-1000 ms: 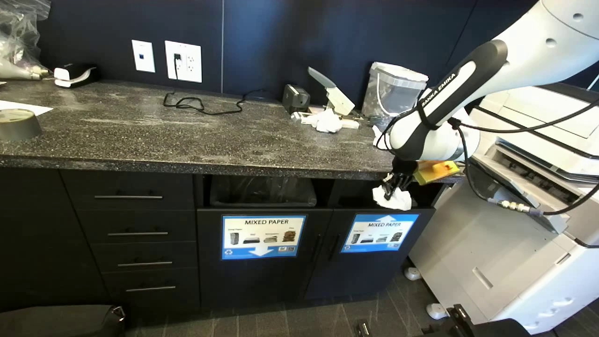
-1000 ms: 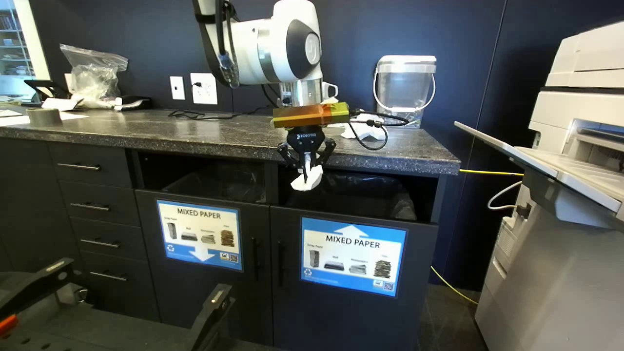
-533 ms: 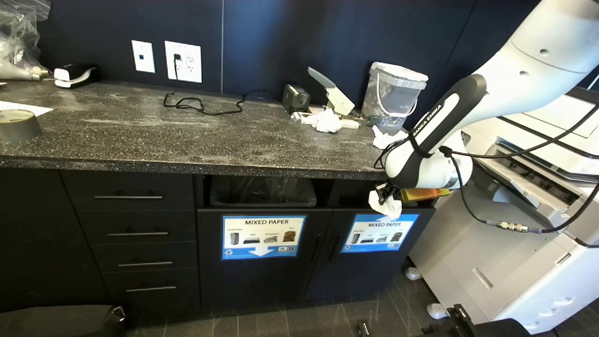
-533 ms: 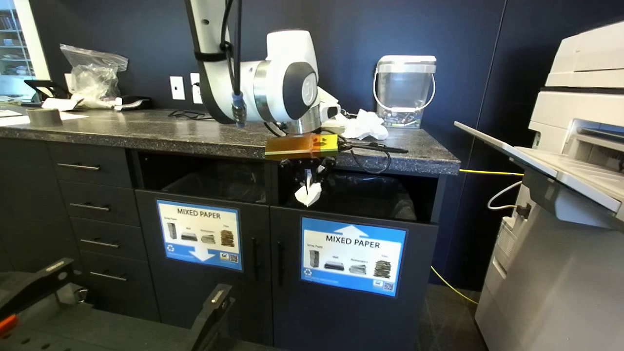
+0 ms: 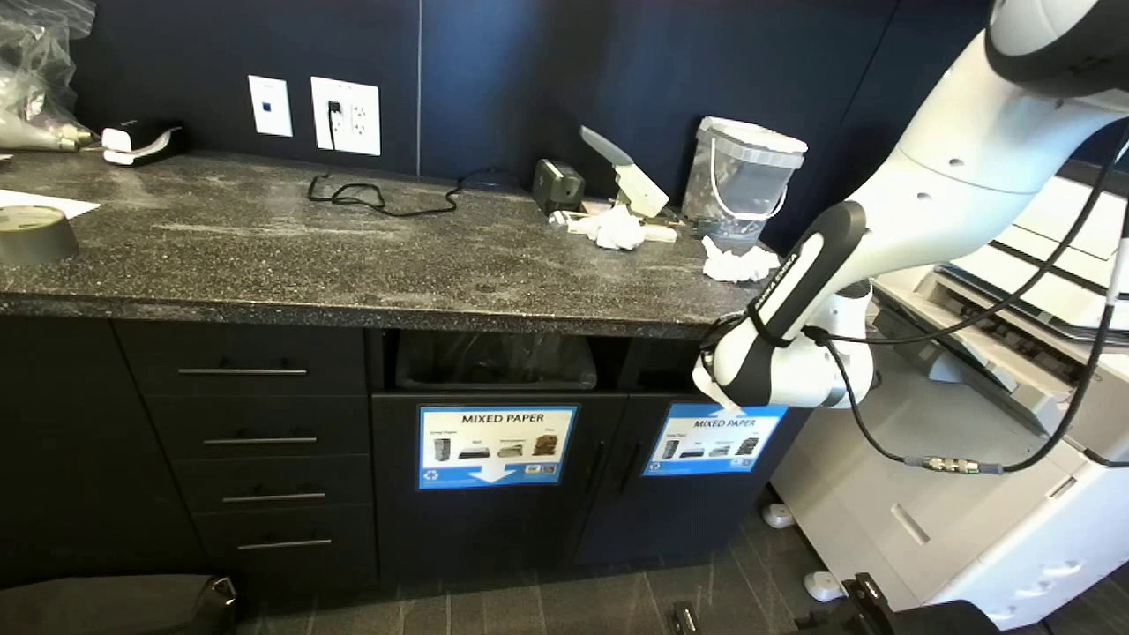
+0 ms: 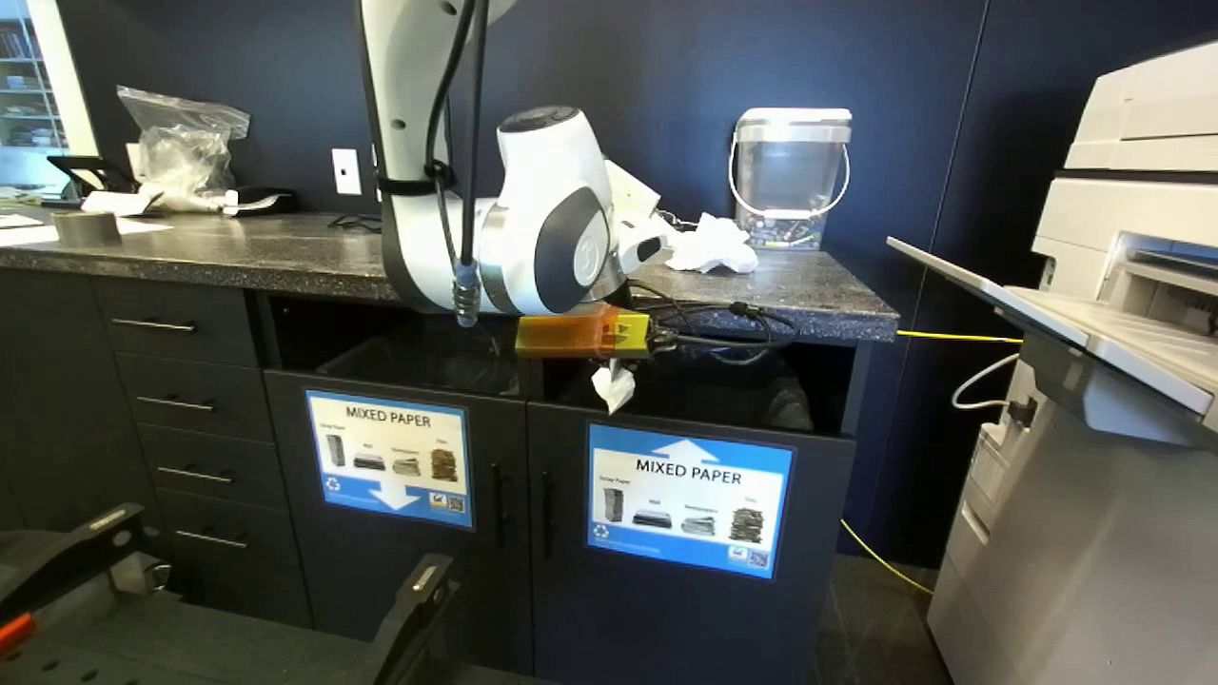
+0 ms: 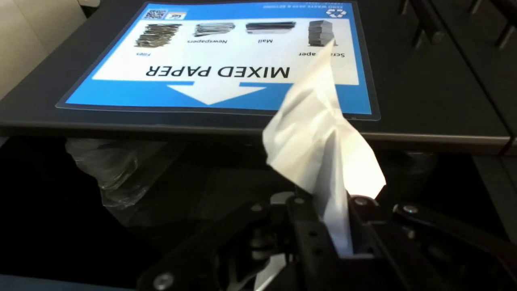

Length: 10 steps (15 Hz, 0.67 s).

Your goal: Put the white pieces of paper in the right bin

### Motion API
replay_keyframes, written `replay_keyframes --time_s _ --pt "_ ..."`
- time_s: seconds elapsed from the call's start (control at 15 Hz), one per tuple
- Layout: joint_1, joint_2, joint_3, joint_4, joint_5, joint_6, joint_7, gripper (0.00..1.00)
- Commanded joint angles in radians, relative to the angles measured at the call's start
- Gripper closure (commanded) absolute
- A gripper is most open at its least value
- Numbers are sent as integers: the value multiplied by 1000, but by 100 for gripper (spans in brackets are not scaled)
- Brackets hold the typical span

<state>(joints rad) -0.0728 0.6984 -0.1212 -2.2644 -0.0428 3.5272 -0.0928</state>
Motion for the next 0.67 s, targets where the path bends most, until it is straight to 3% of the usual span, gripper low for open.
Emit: replay_keyframes --time_s 0.0,0.07,0.2,0.27,0.6 --pt "30 96 -2 37 60 139 31 85" --pt "-5 105 18 58 49 142 43 85" --pt "22 168 11 90 77 210 50 85" --pt "-4 179 22 119 65 208 61 85" --pt "20 295 15 259 96 250 68 85"
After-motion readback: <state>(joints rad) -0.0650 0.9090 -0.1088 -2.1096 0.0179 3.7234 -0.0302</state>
